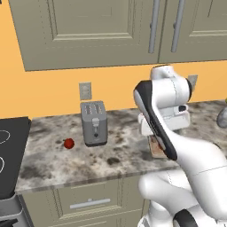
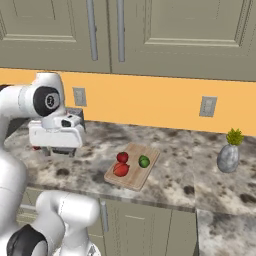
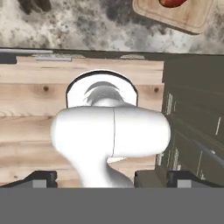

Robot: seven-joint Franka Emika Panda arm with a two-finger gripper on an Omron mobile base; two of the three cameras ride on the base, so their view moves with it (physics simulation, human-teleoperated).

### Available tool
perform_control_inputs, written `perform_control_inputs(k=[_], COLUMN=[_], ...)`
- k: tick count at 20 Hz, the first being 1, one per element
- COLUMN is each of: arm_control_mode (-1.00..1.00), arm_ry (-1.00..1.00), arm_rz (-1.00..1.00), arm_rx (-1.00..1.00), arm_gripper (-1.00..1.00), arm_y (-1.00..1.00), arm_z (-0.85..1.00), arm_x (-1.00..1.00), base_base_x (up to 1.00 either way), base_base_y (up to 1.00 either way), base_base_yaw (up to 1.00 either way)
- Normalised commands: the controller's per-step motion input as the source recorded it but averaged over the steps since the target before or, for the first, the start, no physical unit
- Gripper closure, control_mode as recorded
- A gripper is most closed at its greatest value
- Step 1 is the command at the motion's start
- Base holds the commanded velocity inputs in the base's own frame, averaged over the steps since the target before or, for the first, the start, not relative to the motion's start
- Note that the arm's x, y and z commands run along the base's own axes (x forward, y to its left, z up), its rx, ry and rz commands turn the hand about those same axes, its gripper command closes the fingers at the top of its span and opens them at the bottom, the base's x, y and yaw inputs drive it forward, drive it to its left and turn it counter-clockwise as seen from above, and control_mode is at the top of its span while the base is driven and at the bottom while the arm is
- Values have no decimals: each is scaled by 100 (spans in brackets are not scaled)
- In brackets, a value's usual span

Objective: Place the avocado, onion, tomato, and bell pepper on the cutting board.

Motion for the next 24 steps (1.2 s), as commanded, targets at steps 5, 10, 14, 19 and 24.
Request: perform_control_inputs(k=[5,10,14,19,24], arm_control_mode=[-100,-100,-100,-100,-100], arm_ry=[-2,-7,-1,-1,0], arm_rz=[8,3,4,1,0], arm_rx=[0,-5,-6,0,-1], arm_gripper=[-100,-100,-100,-100,-100], arm_y=[100,100,95,65,34], arm_z=[42,12,-2,-7,-7], arm_x=[-36,-29,-2,74,57], base_base_x=[0,0,0,0,0], base_base_y=[0,0,0,0,0], base_base_yaw=[0,0,0,0,0])
